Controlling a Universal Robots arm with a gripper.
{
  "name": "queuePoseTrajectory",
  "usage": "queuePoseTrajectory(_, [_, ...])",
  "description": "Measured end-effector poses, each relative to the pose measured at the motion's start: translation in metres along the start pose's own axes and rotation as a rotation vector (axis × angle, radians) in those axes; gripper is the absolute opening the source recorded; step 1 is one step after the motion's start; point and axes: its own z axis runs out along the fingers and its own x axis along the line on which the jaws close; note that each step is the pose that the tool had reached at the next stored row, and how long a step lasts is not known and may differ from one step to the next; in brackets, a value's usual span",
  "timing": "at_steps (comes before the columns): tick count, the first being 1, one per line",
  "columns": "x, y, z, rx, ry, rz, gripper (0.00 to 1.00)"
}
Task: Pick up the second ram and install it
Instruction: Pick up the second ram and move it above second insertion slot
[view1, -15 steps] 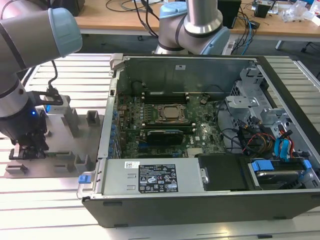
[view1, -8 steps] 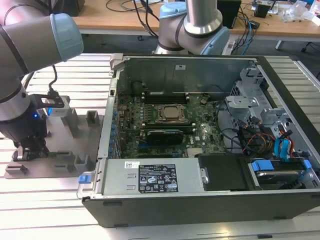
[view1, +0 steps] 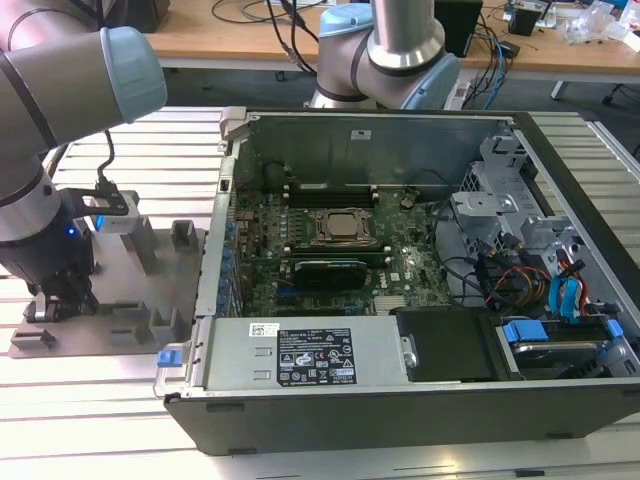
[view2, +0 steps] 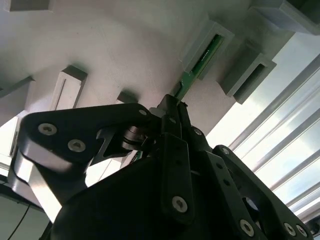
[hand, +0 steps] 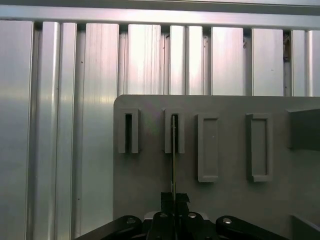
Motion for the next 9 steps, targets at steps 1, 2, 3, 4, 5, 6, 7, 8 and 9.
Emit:
queuePoseTrajectory(1, [0.0, 0.0, 0.0, 0.0001, -0.0003, 0.0, 0.13])
queuePoseTrajectory(2, [0.0, 0.0, 0.0, 0.0, -0.0005, 0.0, 0.13])
queuePoseTrajectory(3, [0.0, 0.0001, -0.0006, 0.0001, -0.0006, 0.0, 0.13])
queuePoseTrajectory(4, [-0.0001, 0.0002, -0.0032, -0.0001, -0.0004, 0.0, 0.13])
queuePoseTrajectory(5, [-0.0001, 0.0002, -0.0055, -0.0001, -0.0005, 0.0, 0.13])
queuePoseTrajectory(6, [-0.0002, 0.0003, -0.0086, 0.0001, -0.0006, 0.0, 0.13])
queuePoseTrajectory(7, [-0.0003, 0.0004, -0.0102, 0.0001, -0.0005, 0.0, 0.13])
queuePoseTrajectory(8, [-0.0003, 0.0005, -0.0134, 0.0, -0.0005, 0.0, 0.13])
queuePoseTrajectory(9, [-0.0004, 0.0006, -0.0153, 0.0, -0.0005, 0.0, 0.13])
